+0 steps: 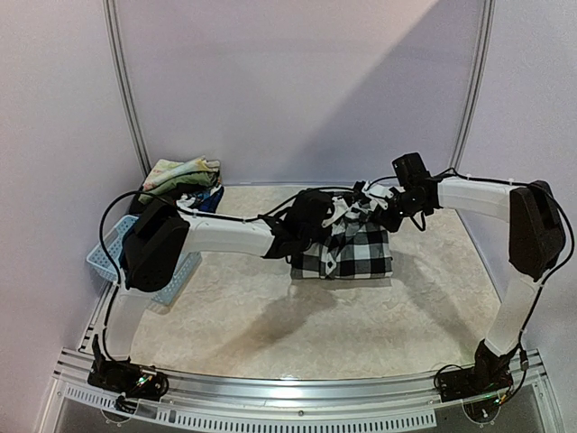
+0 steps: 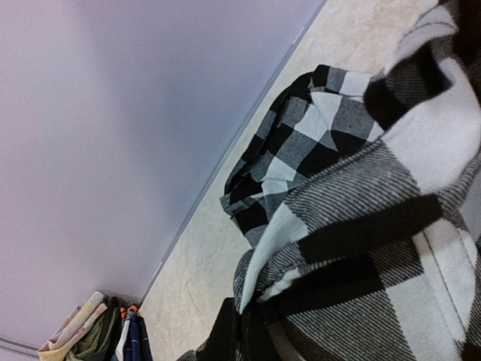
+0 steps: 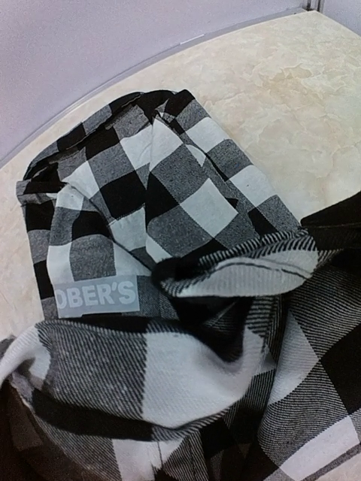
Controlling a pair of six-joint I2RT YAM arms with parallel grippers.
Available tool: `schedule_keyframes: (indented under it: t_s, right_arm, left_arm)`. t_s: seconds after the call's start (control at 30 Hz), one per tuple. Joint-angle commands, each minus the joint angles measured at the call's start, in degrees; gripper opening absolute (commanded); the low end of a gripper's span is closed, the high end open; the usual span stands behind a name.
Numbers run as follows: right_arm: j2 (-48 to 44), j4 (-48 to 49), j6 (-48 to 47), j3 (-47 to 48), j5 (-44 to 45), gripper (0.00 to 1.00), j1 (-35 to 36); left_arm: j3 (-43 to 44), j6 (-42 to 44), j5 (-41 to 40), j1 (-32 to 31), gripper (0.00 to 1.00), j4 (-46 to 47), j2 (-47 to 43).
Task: Fold and stack the mixed laundry pile
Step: Fold the rectangle-folded shirt at the center of the board.
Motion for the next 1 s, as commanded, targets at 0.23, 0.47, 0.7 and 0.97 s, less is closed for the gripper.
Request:
schedule_keyframes:
  t_s: [0.23,0.47,0.7,0.97]
  right_arm:
    - [8.6,-1.0,1.6,7.6,-0.5,0.04,-1.1]
    - [11.8,-0.8,2.2,9.3,-0.2,0.04,-1.5]
    - [13.6,-1.3,2.4,10.8,0.1,0.04,-1.6]
    - [16.1,-2.2,2.7,13.4,-0.3,0.05,-1.9]
  left_arm:
    - [6.6,-7.0,3.2,2.3,0.00,-6.2,5.6]
    - [9.7,-9.1,2.3,3.8,0.00,-8.4,8.2]
    - [12.2,-10.0,3.2,4.8,0.00,-8.9,10.3]
    - [17.9,-9.6,3.4,5.4,0.00,-13.5,13.8]
